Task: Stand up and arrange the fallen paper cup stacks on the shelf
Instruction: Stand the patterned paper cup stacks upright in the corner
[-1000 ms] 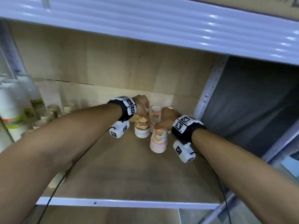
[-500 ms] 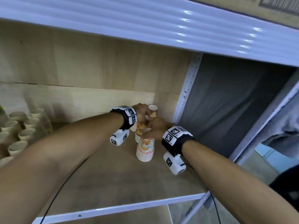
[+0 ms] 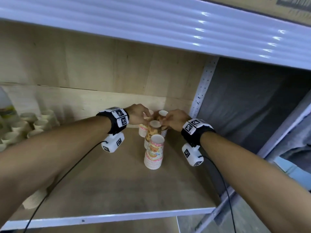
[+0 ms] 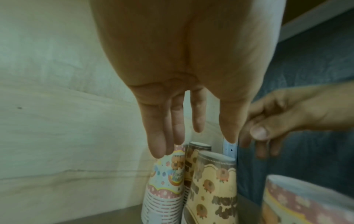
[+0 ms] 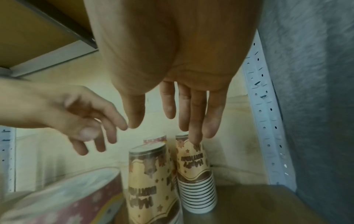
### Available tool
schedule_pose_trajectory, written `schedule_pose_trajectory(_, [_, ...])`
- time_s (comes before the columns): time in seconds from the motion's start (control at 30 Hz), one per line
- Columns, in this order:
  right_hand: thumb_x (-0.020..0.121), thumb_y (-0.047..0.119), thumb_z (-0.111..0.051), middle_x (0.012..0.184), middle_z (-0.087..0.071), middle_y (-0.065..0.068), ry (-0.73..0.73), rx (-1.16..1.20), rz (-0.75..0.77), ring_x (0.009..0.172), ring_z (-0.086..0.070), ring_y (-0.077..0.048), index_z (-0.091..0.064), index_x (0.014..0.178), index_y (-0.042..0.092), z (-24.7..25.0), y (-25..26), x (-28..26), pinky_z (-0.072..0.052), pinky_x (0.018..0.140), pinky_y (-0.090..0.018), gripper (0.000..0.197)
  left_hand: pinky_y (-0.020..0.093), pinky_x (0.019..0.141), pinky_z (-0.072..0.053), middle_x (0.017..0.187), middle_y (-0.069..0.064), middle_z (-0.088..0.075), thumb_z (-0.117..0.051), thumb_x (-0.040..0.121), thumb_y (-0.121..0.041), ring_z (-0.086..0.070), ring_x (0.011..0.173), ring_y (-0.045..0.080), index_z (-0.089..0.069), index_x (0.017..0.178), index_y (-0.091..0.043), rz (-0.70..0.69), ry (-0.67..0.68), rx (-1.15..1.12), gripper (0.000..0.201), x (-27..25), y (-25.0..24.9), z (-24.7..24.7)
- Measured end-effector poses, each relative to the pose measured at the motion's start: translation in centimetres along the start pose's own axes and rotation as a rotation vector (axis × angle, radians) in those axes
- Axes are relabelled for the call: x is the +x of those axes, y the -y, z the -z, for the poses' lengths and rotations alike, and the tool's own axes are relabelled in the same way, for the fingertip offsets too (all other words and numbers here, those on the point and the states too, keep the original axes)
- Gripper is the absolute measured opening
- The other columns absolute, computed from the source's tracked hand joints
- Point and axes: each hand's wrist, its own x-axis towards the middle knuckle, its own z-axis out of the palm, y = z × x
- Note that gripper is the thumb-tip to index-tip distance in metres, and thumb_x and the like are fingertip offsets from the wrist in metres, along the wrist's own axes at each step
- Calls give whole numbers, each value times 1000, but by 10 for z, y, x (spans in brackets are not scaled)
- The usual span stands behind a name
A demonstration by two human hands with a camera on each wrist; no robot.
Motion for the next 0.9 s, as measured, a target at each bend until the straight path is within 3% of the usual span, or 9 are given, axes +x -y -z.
schedule_pose_trajectory(0.03, [73,43,-79,97,-73,4,8,12,-1,91,-68,-16,-74,97,20,0,-2,5,-57,86,-35,34,25,79,-42,105,-7,-58,-73,81,-45,-55,95,15,-63,123,-25,8,13,-13,47,-6,2,3])
schedule_pose_trajectory(0.17, [66,41,-85,121,-65,6,83,37,32,111,-62,-18,-56,133,20,-5,-8,17,-49,98,-33,75,22,70,-44,105,-4,-66,-78,76,-47,-61,94,13,-65,121,-28,10,69,-79,50,-29,4,5])
schedule_pose_trajectory(0.3, [59,42,-87,110,-68,6,116,-43,101,100,-65,-18,-64,108,25,-17,-10,30,-53,92,-38,57,23,82,-48,107,-5,-66,-81,73,-46,-61,99,13,-65,119,-30,0,115,-128,51,-45,-5,-8])
schedule_pose_trajectory(0.47, [67,36,-86,109,-65,1,145,-49,195,102,-61,-18,-64,107,22,-31,-15,39,-51,88,-32,48,26,83,-50,107,-6,-64,-81,72,-48,-61,99,14,-65,119,-30,-29,136,-151,53,-49,-13,-31])
schedule_pose_trajectory(0.63, [76,27,-79,114,-65,-2,172,-80,228,106,-60,-22,-67,104,17,-37,-17,45,-50,95,-40,32,34,87,-54,101,-7,-68,-84,70,-42,-64,96,14,-68,107,-29,-50,117,-197,42,-45,-19,-49])
schedule_pose_trajectory(0.77, [74,31,-77,107,-68,4,161,-76,253,100,-63,-17,-69,100,23,-42,-19,46,-53,90,-39,28,37,88,-56,103,-9,-71,-84,69,-39,-66,97,11,-68,105,-27,-53,96,-232,41,-42,-21,-59])
schedule_pose_trajectory(0.9, [67,28,-76,96,-68,2,144,-72,259,91,-65,-18,-68,86,19,-52,-35,65,-55,85,-42,23,33,87,-55,104,-4,-70,-83,73,-32,-66,97,14,-67,106,-20,-63,62,-261,39,-44,-25,-61])
